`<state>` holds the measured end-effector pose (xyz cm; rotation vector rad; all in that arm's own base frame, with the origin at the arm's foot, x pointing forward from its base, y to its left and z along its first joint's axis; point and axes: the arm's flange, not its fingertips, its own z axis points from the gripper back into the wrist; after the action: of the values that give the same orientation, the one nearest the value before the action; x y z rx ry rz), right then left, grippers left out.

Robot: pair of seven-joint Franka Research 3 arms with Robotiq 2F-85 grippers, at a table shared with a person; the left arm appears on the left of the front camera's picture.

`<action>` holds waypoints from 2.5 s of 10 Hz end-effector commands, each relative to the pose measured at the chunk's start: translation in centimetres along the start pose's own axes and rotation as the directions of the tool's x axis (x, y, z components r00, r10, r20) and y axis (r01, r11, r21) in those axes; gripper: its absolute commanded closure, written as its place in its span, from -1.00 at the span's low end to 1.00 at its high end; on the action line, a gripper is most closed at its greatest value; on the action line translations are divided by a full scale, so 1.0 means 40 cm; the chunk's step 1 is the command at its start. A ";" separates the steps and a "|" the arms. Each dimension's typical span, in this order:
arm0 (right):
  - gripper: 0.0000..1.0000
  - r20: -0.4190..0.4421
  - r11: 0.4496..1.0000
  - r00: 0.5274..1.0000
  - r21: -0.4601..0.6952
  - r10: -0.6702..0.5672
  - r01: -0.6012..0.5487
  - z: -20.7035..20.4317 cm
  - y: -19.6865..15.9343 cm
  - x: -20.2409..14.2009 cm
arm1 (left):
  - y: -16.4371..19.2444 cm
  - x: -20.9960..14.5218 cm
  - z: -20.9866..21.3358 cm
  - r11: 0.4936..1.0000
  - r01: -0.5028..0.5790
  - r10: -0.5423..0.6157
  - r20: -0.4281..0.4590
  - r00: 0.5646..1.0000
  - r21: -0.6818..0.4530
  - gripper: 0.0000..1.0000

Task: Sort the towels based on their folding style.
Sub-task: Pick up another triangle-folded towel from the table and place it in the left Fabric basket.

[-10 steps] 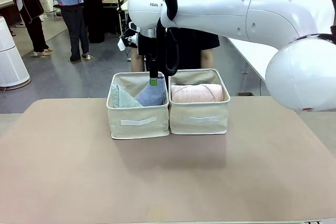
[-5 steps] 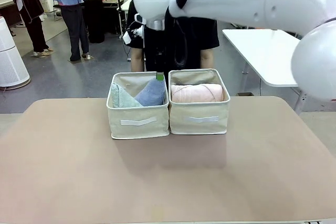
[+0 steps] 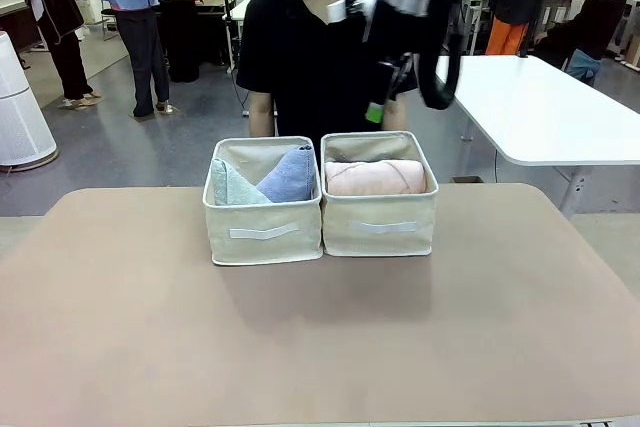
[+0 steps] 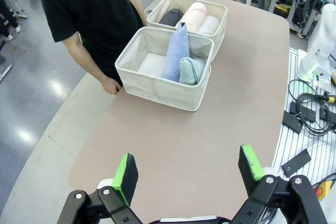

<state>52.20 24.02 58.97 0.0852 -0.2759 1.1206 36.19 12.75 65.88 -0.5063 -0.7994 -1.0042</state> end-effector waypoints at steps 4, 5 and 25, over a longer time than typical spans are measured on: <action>-1.00 0.111 0.997 0.992 -0.018 -0.067 0.069 -0.002 0.040 -0.255 | -0.004 -0.002 0.001 1.000 0.012 -0.012 -0.004 1.000 -0.006 -1.00; -1.00 0.088 0.997 0.994 -0.018 -0.071 0.073 -0.008 0.037 -0.262 | -0.004 -0.002 0.001 1.000 0.012 -0.012 -0.004 1.000 -0.006 -1.00; -1.00 0.784 0.968 0.569 0.196 -0.249 0.154 0.478 -0.078 -0.918 | -0.004 -0.002 0.001 1.000 0.012 -0.012 -0.004 1.000 -0.006 -1.00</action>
<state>36.75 -14.02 70.21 0.7438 -0.9022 0.8018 36.18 12.76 65.88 -0.5059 -0.7990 -1.0038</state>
